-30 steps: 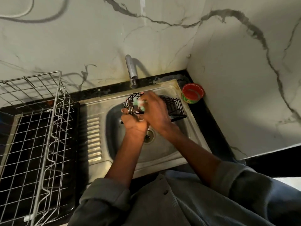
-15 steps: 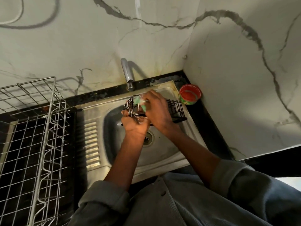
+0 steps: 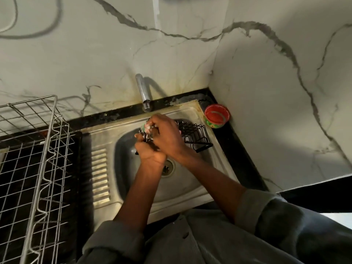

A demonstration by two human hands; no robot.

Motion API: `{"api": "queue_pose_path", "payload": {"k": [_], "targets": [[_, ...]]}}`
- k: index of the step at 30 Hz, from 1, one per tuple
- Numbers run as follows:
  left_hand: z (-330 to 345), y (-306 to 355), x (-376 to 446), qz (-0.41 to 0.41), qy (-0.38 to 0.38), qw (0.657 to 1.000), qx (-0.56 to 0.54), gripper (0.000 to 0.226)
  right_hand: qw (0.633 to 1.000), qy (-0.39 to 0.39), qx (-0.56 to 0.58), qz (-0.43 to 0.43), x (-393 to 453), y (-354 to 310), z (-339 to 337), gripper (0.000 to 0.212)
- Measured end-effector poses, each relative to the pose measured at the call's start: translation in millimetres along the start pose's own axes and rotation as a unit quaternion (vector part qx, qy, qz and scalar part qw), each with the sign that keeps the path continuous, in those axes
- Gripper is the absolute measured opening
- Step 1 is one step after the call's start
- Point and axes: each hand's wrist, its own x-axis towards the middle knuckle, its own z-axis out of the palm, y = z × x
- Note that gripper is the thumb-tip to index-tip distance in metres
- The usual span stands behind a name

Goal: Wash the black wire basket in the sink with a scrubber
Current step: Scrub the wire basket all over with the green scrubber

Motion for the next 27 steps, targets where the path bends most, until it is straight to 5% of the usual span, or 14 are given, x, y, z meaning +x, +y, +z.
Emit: {"api": "queue_pose_path", "payload": {"k": [3, 9, 14, 18, 21, 27], "targets": [[-1.9, 15.4, 11.1, 0.007, -0.004, 0.999, 0.038, 0.053, 0.999, -0.028, -0.02, -0.009, -19.9, 21.9, -9.0, 0.018], [7.0, 14.9, -3.4, 0.007, 0.017, 0.998, 0.055, 0.058, 0.98, 0.034, -0.081, 0.18, -27.1, 60.6, -29.1, 0.036], [4.7, 13.5, 5.0, 0.033, 0.032, 0.997, 0.068, 0.05, 0.999, -0.019, -0.015, 0.047, -22.7, 6.8, -6.2, 0.026], [-1.3, 25.9, 8.1, -0.004, -0.006, 0.999, 0.05, 0.059, 0.984, -0.013, -0.118, 0.134, -28.3, 42.1, -25.0, 0.045], [0.2, 24.9, 4.8, -0.019, -0.023, 0.999, 0.04, 0.06, 0.97, -0.004, -0.158, 0.187, -35.6, 51.1, -33.9, 0.036], [7.3, 19.3, 1.2, 0.035, 0.015, 0.998, 0.054, 0.068, 0.993, -0.057, -0.085, 0.066, -28.8, -2.1, -4.0, 0.022]]}}
